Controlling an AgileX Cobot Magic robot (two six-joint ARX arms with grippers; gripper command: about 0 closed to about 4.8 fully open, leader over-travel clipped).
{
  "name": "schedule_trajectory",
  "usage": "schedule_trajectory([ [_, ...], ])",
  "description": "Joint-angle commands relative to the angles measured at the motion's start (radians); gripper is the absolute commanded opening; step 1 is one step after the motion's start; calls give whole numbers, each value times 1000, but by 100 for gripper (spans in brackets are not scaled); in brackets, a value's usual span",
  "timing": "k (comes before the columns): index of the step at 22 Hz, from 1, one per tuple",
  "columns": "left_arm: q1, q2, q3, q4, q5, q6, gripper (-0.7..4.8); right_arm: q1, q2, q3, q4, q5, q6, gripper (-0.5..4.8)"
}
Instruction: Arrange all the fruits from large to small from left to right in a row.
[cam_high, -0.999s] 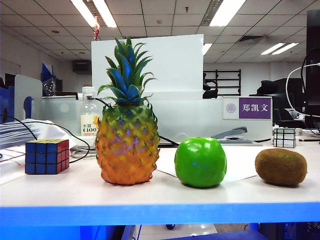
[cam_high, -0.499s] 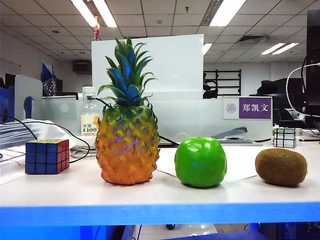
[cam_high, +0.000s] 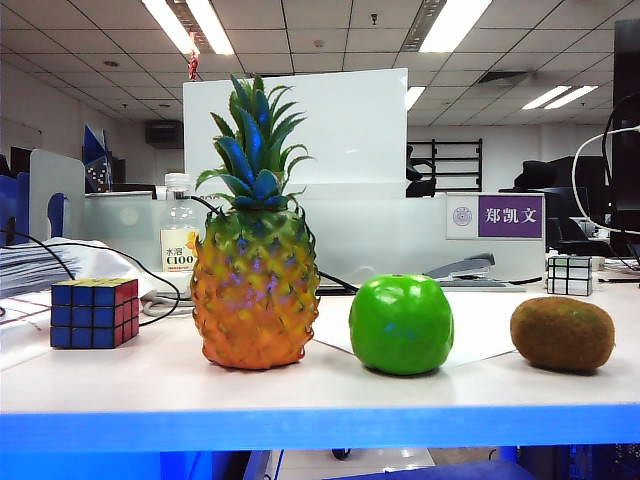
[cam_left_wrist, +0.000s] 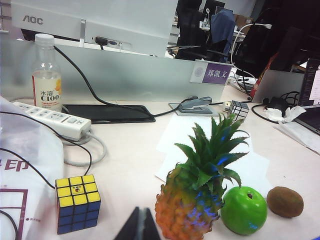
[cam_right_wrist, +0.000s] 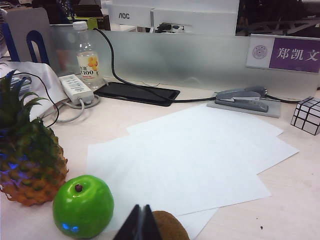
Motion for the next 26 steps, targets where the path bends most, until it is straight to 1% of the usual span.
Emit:
schedule_trajectory([
  [1,0,-2,4,14,4,-5,-5,1,-2,4,14,2,4,-5],
  [12,0,-2,-2,11,3,1,-5,1,-2,4,14,2,4,-5],
  [13,0,-2,-2,10,-2,36,-5,1,-2,4,14,2,4,-5],
  [15,0,-2,-13,14,-34,138,-5,1,-2,4,14,2,4,-5],
  [16,0,-2,-25,23,-55,164,-5,1,-2,4,14,2,4,-5],
  [18,1,-2,-72,71,-113,185,-5,1,-2,4,14,2,4,-5],
  [21,1,-2,-172,199,-189,161,-5,1,-2,4,14,2,4,-5],
  [23,2,-2,-226,256,-206,143,-5,1,-2,4,14,2,4,-5],
  [26,5,-2,-273,291,-205,142,-5,1,-2,4,14,2,4,-5],
])
